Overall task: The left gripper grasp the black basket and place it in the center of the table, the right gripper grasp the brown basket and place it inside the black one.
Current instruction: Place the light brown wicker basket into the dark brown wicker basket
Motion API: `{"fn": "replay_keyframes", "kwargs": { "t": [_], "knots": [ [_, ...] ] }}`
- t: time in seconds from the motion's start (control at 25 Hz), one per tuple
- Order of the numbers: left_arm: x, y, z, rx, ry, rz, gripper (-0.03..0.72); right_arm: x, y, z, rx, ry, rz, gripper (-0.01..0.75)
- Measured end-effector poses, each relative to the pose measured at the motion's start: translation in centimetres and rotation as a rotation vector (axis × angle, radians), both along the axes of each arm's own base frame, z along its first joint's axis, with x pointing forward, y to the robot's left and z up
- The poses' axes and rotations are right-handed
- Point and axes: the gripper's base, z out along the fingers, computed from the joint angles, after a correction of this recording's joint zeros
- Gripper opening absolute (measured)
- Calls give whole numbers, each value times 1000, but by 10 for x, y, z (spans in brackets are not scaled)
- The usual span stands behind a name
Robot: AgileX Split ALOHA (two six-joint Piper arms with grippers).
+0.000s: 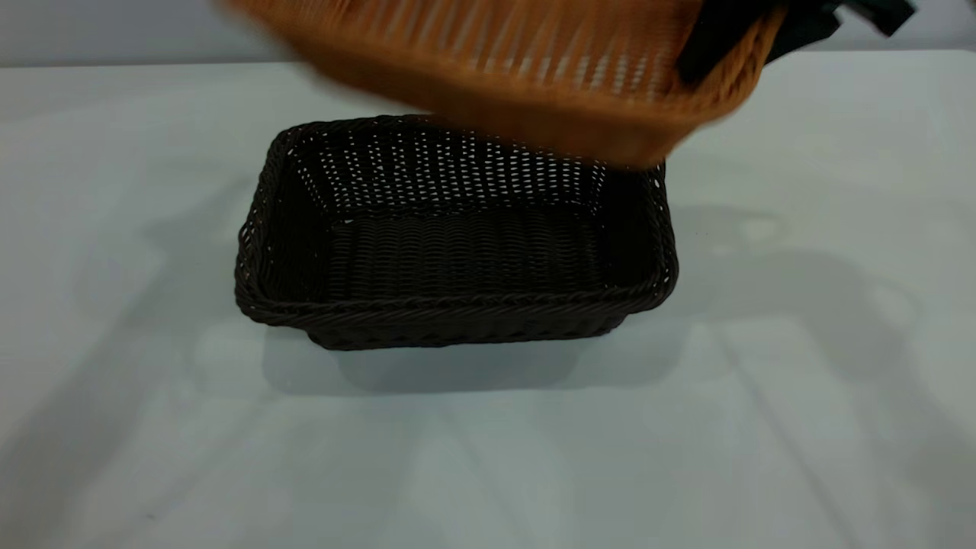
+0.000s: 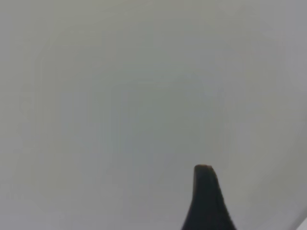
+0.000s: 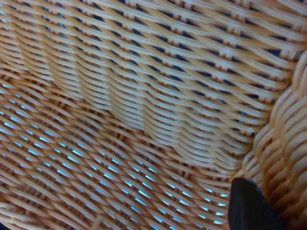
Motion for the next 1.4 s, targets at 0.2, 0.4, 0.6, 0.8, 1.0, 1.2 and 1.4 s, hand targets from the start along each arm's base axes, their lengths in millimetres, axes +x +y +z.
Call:
{"fn": "replay_keyframes", "kwargs": {
  "t": [0.2,0.4,0.6,0.8,1.0,1.2,1.4],
  "knots": [
    [-1,1,-2,6,17,4,461,9,20,-25,-65,47,109,124],
    [-1,2,-6,18,51,12,461,19,24,-52,-75,118,127,124],
    [-1,2,-8,25,73,17,461,19,27,-78,-86,185,156,124],
    [-2,3,-12,40,113,27,461,19,32,-90,-100,182,157,130],
    [-3,5,-16,56,159,38,461,20,38,-90,-100,151,154,248],
    [-3,5,-17,58,165,40,461,20,43,-86,-76,151,156,502],
    [-7,6,-10,51,145,39,461,28,46,-70,-76,157,209,629]
  ]
}}
